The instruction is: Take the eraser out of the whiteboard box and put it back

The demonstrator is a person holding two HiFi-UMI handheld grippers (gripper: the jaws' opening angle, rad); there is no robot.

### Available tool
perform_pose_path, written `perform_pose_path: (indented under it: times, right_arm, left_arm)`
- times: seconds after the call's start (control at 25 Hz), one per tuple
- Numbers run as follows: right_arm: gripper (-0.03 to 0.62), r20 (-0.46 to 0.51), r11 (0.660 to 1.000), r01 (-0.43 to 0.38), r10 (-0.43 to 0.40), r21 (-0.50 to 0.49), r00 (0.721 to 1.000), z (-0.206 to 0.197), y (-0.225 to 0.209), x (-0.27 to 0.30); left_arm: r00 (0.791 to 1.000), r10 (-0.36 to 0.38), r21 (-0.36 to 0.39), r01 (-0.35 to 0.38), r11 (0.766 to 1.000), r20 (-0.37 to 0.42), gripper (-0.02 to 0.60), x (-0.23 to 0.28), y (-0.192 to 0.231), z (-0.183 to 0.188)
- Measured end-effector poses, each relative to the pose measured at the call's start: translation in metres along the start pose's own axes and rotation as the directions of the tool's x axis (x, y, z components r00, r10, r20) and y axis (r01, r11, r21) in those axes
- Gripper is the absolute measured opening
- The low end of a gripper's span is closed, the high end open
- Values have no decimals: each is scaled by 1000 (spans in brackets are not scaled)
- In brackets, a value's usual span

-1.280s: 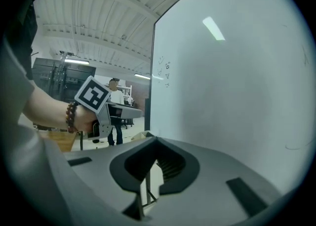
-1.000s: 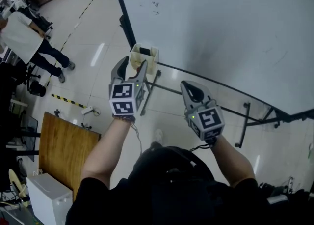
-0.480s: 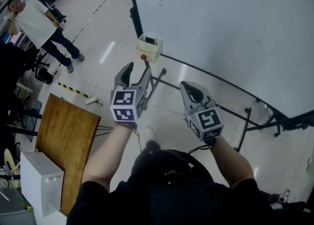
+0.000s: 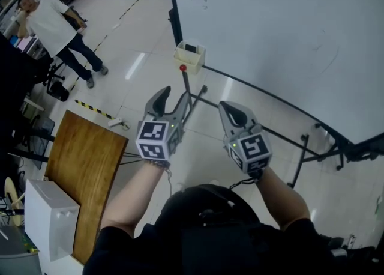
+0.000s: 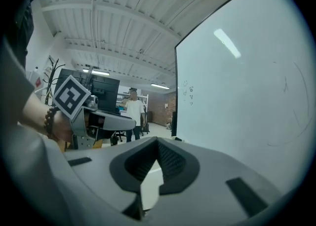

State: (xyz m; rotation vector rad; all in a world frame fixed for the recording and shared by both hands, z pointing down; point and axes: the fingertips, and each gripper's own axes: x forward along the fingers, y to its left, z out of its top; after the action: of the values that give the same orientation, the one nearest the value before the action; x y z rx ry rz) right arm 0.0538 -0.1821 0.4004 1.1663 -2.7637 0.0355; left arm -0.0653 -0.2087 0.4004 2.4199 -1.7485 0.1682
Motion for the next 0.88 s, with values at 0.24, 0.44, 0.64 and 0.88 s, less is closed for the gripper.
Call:
perform_pose_path:
  times: [0.24,0.44,0.64,0.88]
  right_arm:
    - [18,11,999,33,-33,-9,999,8,24,5]
    - [18,12,998,50,-50,-26,999,20,52,8]
    - [18,17,997,67,-66,-35,998,25,74,8]
    - [18,22,995,89,-88,-43,996,32,92,4]
  left_arm:
    - [998,-64,-8,64,998,2,148,-25,4,-4]
    - [993,-121,-5,120,993,-8,68,-49,8,-6]
    - [989,-150,3,150,989,7,3,-68,17,-3]
    - [984,-179,12,179,984,8,0,-84,23,-3]
